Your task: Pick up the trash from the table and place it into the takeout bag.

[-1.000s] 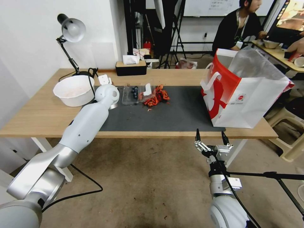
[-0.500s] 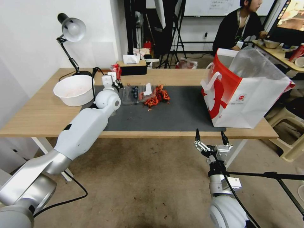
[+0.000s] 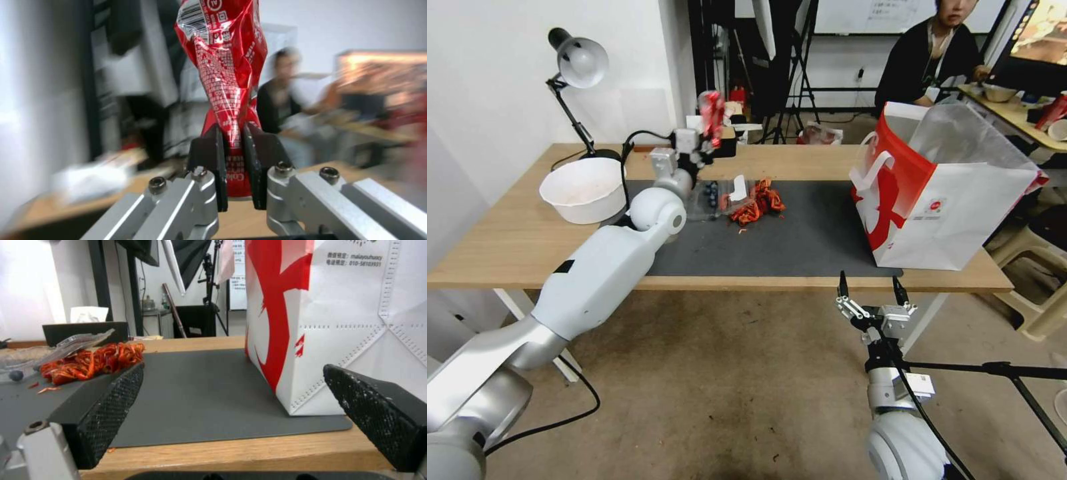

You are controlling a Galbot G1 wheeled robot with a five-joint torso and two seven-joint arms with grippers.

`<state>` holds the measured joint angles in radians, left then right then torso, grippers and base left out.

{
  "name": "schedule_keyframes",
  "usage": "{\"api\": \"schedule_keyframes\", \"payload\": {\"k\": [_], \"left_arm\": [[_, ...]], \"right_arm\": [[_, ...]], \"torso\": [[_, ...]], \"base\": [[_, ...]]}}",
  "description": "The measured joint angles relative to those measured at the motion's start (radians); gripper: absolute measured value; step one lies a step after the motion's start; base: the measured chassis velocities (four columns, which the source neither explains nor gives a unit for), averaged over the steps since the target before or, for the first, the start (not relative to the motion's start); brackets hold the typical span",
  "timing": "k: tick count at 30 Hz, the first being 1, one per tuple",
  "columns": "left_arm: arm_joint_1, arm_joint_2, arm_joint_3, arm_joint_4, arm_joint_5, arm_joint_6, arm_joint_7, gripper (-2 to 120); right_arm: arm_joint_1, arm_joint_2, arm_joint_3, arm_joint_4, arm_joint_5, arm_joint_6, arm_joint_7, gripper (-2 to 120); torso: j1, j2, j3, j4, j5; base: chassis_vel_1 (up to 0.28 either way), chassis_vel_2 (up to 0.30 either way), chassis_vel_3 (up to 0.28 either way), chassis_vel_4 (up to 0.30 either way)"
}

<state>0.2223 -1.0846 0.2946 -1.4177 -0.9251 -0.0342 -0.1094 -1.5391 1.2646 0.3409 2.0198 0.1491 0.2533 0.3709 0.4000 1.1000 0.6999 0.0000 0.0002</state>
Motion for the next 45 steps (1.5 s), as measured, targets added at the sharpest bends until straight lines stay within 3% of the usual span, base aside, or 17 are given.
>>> {"api": "schedule_keyframes", "payload": {"k": [3, 9, 24, 39, 45], "left_arm": [[-0.064, -0.014, 0.088, 0.007, -0.046, -0.074, 0.097, 9], [-0.156, -0.065, 0.196, 0.013, -0.098, -0.112, 0.148, 9], [-0.364, -0.217, 0.395, 0.094, -0.188, -0.111, 0.154, 9], [-0.412, -0.388, 0.517, 0.205, -0.211, -0.116, 0.17, 9], [-0.413, -0.415, 0.556, 0.243, -0.182, -0.118, 0.174, 9]], "right_arm": [[-0.002, -0.001, 0.003, 0.002, 0.0, 0.0, 0.001, 100], [-0.003, 0.003, 0.005, 0.005, 0.0, 0.0, 0.002, 100], [-0.002, 0.017, 0.004, 0.002, -0.005, 0.003, 0.002, 100], [-0.001, 0.019, 0.013, 0.002, -0.002, 0.005, 0.004, 100], [0.001, 0.019, 0.017, 0.003, 0.003, 0.006, 0.004, 100]], "torso": [[0.0, 0.0, 0.0, 0.0, 0.0001], [0.0, 0.0, 0.0, -0.0001, -0.0002], [0.0, 0.0, 0.0, 0.0001, -0.0001], [0.0, 0.0, 0.0, -0.0001, -0.0002], [0.0, 0.0, 0.0, 0.0001, -0.0001]], "base": [[0.0, 0.0, 0.0, 0.0], [0.0, 0.0, 0.0, 0.0], [0.0, 0.0, 0.0, 0.0], [0.0, 0.0, 0.0, 0.0], [0.0, 0.0, 0.0, 0.0]]}}
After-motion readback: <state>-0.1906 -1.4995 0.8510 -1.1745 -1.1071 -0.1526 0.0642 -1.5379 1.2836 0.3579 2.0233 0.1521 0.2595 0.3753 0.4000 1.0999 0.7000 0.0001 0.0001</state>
